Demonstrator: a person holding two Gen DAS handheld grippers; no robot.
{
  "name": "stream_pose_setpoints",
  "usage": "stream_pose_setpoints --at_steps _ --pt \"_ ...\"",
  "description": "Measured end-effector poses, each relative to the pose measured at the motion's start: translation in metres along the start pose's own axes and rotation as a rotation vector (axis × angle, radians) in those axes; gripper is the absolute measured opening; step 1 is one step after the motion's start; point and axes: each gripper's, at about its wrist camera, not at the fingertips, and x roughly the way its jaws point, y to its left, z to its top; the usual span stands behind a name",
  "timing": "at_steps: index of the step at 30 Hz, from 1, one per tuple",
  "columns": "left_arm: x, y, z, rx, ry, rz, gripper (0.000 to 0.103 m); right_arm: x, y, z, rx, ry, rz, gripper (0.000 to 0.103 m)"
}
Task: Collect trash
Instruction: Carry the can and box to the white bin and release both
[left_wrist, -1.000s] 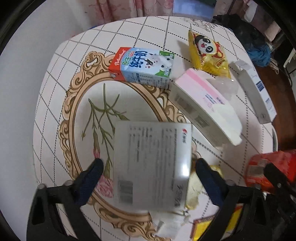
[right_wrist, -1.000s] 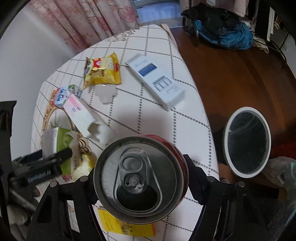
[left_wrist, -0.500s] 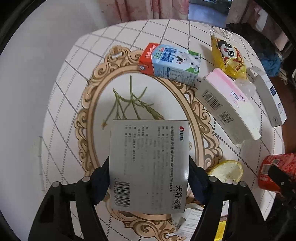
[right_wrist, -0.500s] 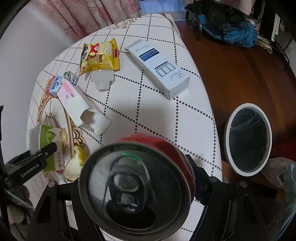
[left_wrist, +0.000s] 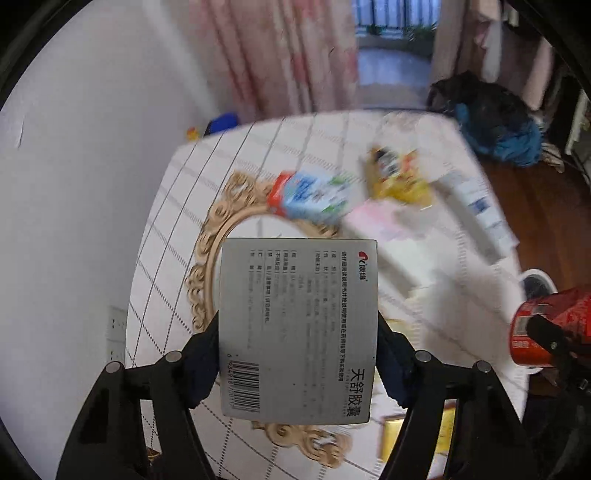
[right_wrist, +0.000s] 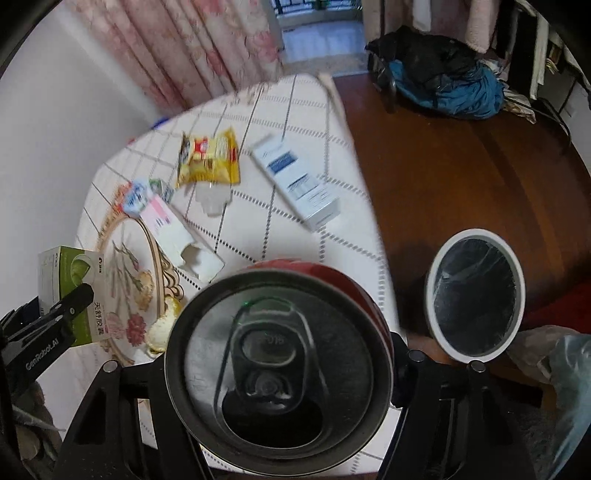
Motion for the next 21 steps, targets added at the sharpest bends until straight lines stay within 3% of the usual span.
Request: stream_pose_setpoints --at_steps 6,10,16,21 --pt "-0.049 -0.068 0.009 0.090 -0.093 -0.107 0.069 -0.059 -0.070 -0.004 0.078 -0.085 0.002 0.072" --pt "-0.061 -0.130 0.015 0.154 -0.107 -0.195 0.069 -0.088 -0.148 -0.009 0.176 -0.115 -0.036 0.071" --pt "-0.038 -0.238 0.016 0.255 -0.041 -0.306 0.069 -0.078 -0.262 -0.021 0.344 -0.083 -0.093 0.071" --pt "-0.002 -0.313 0.010 0.315 0.049 -0.360 0.069 -0.044 -0.332 -0.031 0.467 -0.025 -0.063 0.071"
